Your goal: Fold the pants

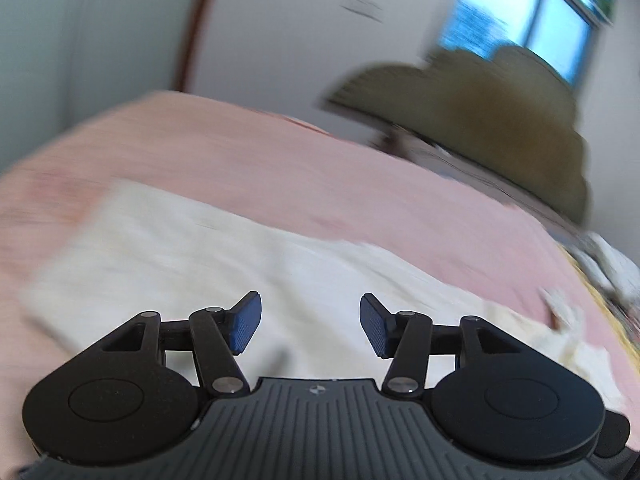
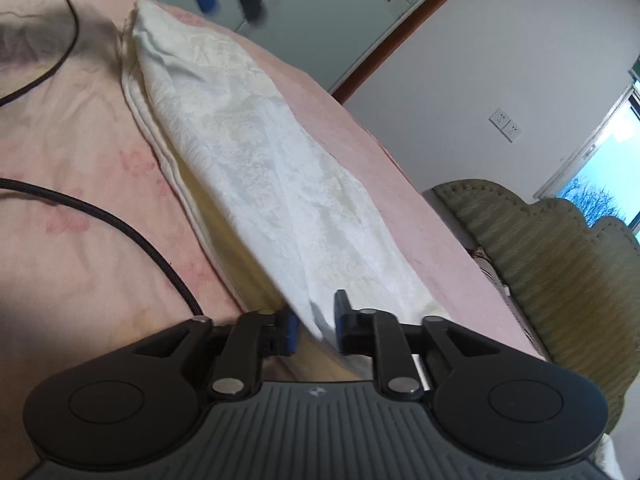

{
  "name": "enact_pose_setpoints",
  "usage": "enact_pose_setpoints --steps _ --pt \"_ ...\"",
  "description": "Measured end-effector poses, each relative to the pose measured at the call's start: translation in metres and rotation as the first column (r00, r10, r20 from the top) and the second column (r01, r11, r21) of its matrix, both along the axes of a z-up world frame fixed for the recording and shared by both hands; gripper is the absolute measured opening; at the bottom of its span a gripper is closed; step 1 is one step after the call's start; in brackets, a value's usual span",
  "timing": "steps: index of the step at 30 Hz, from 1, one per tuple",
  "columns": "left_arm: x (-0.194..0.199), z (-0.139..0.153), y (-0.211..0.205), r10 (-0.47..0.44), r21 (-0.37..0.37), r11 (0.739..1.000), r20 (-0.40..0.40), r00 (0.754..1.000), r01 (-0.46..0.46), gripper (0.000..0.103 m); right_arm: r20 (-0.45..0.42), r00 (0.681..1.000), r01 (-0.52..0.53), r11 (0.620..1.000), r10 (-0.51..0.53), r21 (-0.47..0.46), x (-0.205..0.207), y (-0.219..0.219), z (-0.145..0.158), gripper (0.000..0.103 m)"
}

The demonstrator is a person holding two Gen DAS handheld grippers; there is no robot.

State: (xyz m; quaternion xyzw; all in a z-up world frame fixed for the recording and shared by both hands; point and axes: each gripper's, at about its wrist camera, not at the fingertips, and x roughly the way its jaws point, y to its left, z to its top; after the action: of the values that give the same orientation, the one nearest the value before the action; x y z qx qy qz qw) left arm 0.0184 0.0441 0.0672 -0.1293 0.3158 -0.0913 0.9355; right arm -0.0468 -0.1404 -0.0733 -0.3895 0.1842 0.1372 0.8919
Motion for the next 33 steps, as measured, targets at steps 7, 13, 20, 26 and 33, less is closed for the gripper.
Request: enact_pose_setpoints --steps 7,13,20,26,33 --pt "0.026 -0.032 -0.082 -0.212 0.044 0.976 -0.053 0.976 0.214 0.058 -0.123 0.964 0.258 0.936 -0.234 0.241 -0.018 -0.097 0.032 0.029" --pt "0.020 -0.055 -0.141 -0.310 0.166 0.938 0.017 0.951 0.303 0.058 -0.206 0.827 0.542 0.642 -0.524 0.543 -0.005 -0.228 0.039 0.030" --pt "0.022 -0.074 -0.166 -0.339 0.222 0.919 0.025 0.941 0.325 0.060 -0.269 0.652 0.701 0.427 -0.709 0.571 0.042 -0.346 0.032 0.058" --pt "0.022 -0.082 -0.171 -0.346 0.241 0.914 0.039 0.937 0.328 0.068 -0.395 0.632 0.720 0.317 -0.667 0.618 0.067 -0.398 0.011 0.069" --pt "0.020 -0.083 -0.175 -0.368 0.264 0.900 0.036 0.929 0.346 0.076 -0.330 0.690 0.683 0.428 -0.644 0.592 0.069 -0.389 0.022 0.011"
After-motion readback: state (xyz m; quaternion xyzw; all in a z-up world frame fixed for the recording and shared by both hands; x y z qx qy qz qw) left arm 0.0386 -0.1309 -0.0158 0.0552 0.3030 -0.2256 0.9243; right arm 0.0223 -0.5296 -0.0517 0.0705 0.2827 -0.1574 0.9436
